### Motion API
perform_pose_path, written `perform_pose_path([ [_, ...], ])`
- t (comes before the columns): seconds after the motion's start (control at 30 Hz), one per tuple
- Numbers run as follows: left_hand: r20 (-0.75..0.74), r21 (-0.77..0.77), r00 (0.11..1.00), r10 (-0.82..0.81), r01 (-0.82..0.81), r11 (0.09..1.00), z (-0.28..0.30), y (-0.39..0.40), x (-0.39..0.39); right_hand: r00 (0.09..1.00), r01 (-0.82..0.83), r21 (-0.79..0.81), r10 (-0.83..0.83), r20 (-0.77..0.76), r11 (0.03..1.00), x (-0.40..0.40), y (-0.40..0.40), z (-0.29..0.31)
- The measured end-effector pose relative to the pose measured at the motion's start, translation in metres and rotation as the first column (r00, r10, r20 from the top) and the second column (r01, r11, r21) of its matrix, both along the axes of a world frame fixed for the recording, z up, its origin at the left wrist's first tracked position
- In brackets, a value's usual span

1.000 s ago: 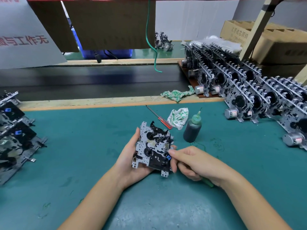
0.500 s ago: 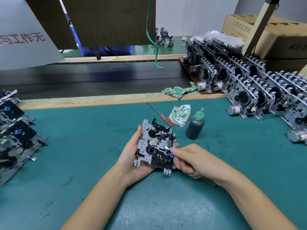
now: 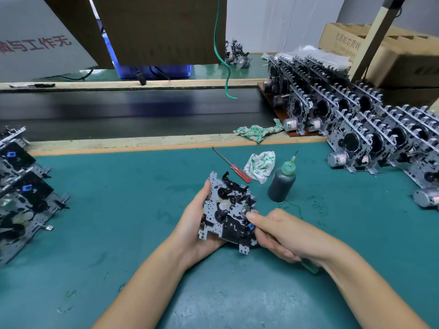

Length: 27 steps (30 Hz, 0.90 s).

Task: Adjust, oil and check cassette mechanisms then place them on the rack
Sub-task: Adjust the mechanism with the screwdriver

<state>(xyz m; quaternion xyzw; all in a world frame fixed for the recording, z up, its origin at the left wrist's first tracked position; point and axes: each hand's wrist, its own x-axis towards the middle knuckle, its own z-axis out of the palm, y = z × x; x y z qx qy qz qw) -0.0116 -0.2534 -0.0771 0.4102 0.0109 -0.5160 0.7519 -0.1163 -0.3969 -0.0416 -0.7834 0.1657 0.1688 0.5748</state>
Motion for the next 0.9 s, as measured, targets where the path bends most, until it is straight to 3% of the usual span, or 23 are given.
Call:
perform_pose_path([
  [0.4,0.008,0.007,1.0,0.01,-0.01,1.0,0.003,-0.001,-0.002,0.993,-0.112,-0.06,0.109,-0.054,0.992,0.001,-0.006,0.001],
  [0.6,0.0,0.005,0.999,0.04,-0.04,0.999,0.007,0.0,-0.006,0.995,-0.101,-0.061,0.101,-0.011,0.993,0.001,-0.006,-0.001],
  [0.7,-0.048,-0.048,0.998,0.049,-0.051,0.998,0.009,0.004,-0.009,0.998,-0.038,-0.027,0.039,0.051,0.999,0.0,-0.008,-0.002],
  [0.83,-0.16,-0.164,0.982,0.102,-0.128,0.978,0.013,0.011,-0.013,0.959,0.204,0.117,-0.223,0.174,0.972,0.0,-0.02,0.001],
  [0.9,-0.219,-0.203,0.967,0.132,-0.178,0.963,0.014,0.014,-0.014,0.95,0.232,0.088,-0.245,0.195,0.969,0.001,-0.024,0.0],
])
